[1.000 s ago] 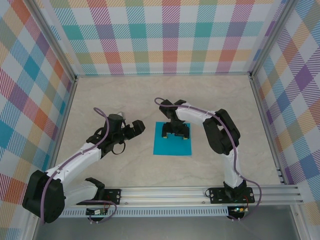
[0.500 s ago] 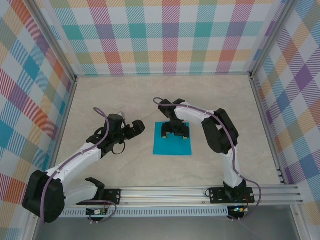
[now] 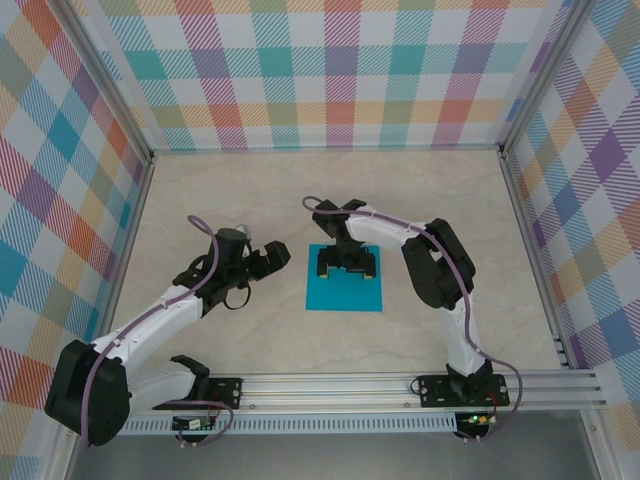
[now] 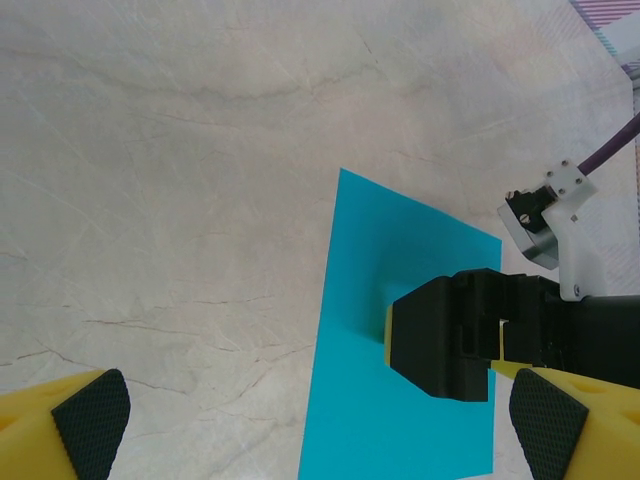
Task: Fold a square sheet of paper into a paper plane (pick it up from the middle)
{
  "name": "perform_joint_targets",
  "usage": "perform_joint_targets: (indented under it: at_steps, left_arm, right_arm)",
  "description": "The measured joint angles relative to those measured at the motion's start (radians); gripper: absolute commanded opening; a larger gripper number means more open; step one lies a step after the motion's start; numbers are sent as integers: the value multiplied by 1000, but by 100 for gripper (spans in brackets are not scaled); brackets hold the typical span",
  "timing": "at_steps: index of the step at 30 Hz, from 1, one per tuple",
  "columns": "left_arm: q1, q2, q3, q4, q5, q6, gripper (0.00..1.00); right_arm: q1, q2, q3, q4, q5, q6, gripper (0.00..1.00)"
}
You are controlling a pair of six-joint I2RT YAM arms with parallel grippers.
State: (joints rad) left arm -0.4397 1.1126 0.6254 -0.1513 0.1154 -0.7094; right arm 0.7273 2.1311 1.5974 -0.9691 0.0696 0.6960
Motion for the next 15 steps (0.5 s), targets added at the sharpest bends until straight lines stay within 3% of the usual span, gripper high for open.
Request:
perform_joint_targets:
  at_steps: [7,15]
  left_arm:
    - [0,5,0,-7,0,0,100]
    - [0,5,0,-7,0,0,100]
  right_arm:
    - [8,5,-11,19,4,4,100]
    - [6,-11,-38,40,2,18,90]
